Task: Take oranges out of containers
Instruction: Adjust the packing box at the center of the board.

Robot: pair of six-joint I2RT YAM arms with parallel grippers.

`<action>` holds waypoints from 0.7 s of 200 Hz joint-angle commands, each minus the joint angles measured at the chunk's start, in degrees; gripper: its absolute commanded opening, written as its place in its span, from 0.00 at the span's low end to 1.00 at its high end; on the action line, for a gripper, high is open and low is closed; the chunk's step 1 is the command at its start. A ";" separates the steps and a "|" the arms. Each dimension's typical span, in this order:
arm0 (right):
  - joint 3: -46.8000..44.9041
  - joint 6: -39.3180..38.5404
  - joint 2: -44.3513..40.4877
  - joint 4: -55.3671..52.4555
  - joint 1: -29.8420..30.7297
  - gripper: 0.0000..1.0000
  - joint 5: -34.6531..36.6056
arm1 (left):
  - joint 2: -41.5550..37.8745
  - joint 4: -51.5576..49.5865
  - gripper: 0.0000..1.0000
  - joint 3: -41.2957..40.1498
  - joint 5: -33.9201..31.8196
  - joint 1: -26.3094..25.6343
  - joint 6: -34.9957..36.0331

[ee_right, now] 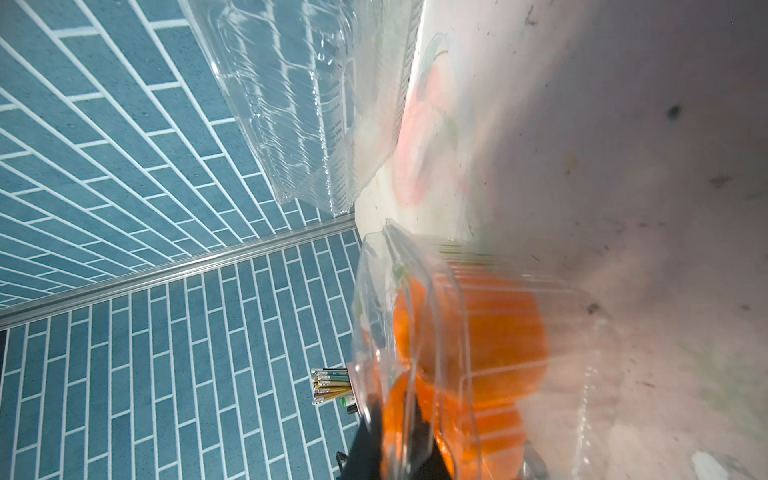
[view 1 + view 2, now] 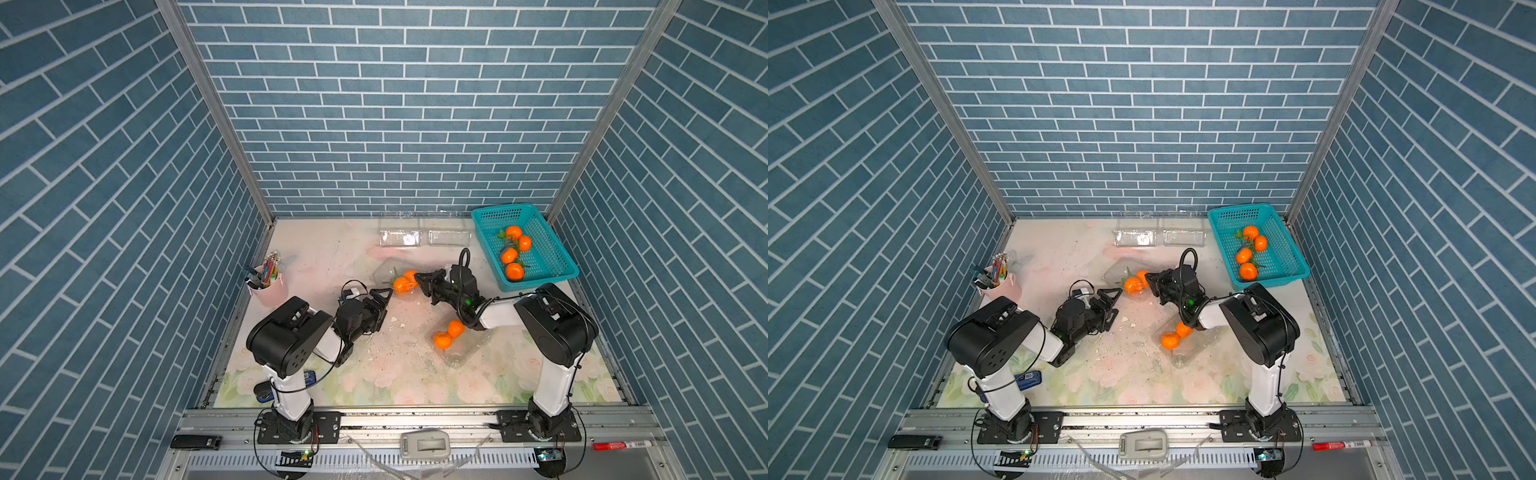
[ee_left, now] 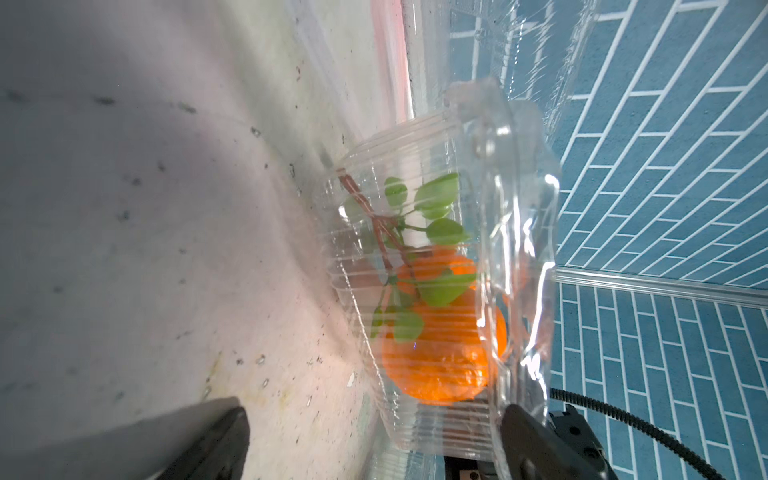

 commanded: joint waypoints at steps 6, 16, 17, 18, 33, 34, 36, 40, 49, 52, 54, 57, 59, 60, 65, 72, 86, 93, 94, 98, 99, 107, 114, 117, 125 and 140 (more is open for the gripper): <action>0.58 2.13 -0.68 2.57 0.71 0.11 0.88 | 1.48 -4.60 0.95 -1.15 -1.72 -0.55 -0.26; 0.73 2.37 -0.36 2.91 0.80 0.11 0.88 | 1.48 -4.77 0.95 -1.27 -1.81 -0.58 -0.26; 0.70 2.38 -0.38 2.89 0.80 0.11 0.88 | 1.48 -4.72 0.95 -1.31 -1.81 -0.64 -0.24; 0.73 2.39 -0.35 2.93 0.84 0.11 0.88 | 1.48 -4.79 0.94 -1.33 -1.80 -0.58 -0.24; 0.82 2.59 -0.27 3.12 1.02 0.11 0.71 | 1.61 -5.10 0.94 -1.37 -1.89 -0.55 -0.26; 0.88 2.58 -0.25 3.13 1.00 0.11 0.71 | 1.63 -5.07 0.94 -1.32 -1.93 -0.58 -0.29; 0.90 2.60 -0.30 3.07 1.03 0.11 0.71 | 1.65 -5.08 0.94 -1.30 -1.92 -0.62 -0.24; 0.94 2.65 -0.31 3.11 1.06 0.11 0.63 | 1.73 -5.08 0.94 -1.20 -1.92 -0.59 -0.23; 1.07 2.70 -0.21 3.20 1.15 0.11 0.38 | 1.91 -5.06 0.94 -1.00 -1.82 -0.65 -0.24; 1.10 2.74 -0.13 3.25 1.15 0.11 0.32 | 1.92 -5.10 0.94 -0.95 -1.75 -0.66 -0.23; 1.11 2.75 -0.12 3.30 1.17 0.11 0.28 | 1.98 -5.05 0.94 -0.90 -1.76 -0.64 -0.25; 1.18 2.81 -0.08 3.35 1.28 0.11 0.19 | 2.00 -4.98 0.94 -0.91 -1.72 -0.64 -0.24; 1.19 2.83 -0.02 3.39 1.25 0.11 0.18 | 2.01 -4.95 0.94 -0.89 -1.76 -0.62 -0.23; 1.20 2.88 -0.04 3.39 1.29 0.11 0.18 | 2.05 -4.95 0.94 -0.90 -1.73 -0.61 -0.27; 1.20 2.90 -0.01 3.57 1.33 0.11 0.10 | 1.96 -4.90 0.94 -0.78 -1.81 -0.62 -0.23; 1.11 2.92 0.08 3.66 1.42 0.11 0.09 | 1.85 -5.03 0.94 -0.71 -1.80 -0.68 -0.26; 0.95 2.89 0.05 3.52 1.67 0.11 0.18 | 1.57 -5.64 0.94 -0.53 -1.92 -0.67 -0.01; 0.87 2.92 0.11 3.64 1.78 0.11 0.18 | 1.35 -5.95 0.94 -0.43 -1.89 -0.65 0.14; 0.90 2.92 0.12 3.65 1.73 0.11 0.18 | 1.37 -5.93 0.94 -0.45 -1.89 -0.68 0.18; 0.87 2.92 0.22 3.71 1.89 0.11 0.18 | 1.38 -6.00 0.94 -0.47 -1.89 -0.64 0.18; 0.90 2.92 0.26 3.73 1.87 0.11 0.18 | 1.39 -6.04 0.94 -0.47 -1.89 -0.62 0.20; 0.85 2.88 0.38 3.75 1.98 0.11 0.10 | 1.34 -6.13 0.94 -0.45 -1.91 -0.62 0.25; 0.94 2.86 0.45 3.75 2.05 0.11 0.09 | 1.39 -6.05 0.94 -0.55 -1.93 -0.62 0.25; 0.95 2.84 0.51 3.74 2.16 0.11 0.09 | 1.39 -6.01 0.94 -0.48 -1.97 -0.70 0.29; 1.02 2.84 0.69 3.75 2.37 0.11 0.01 | 1.47 -6.00 0.94 -0.56 -1.98 -0.72 0.29; 1.24 2.84 0.90 3.75 2.71 0.11 -0.17 | 1.72 -6.01 0.94 -0.46 -1.98 -0.78 0.28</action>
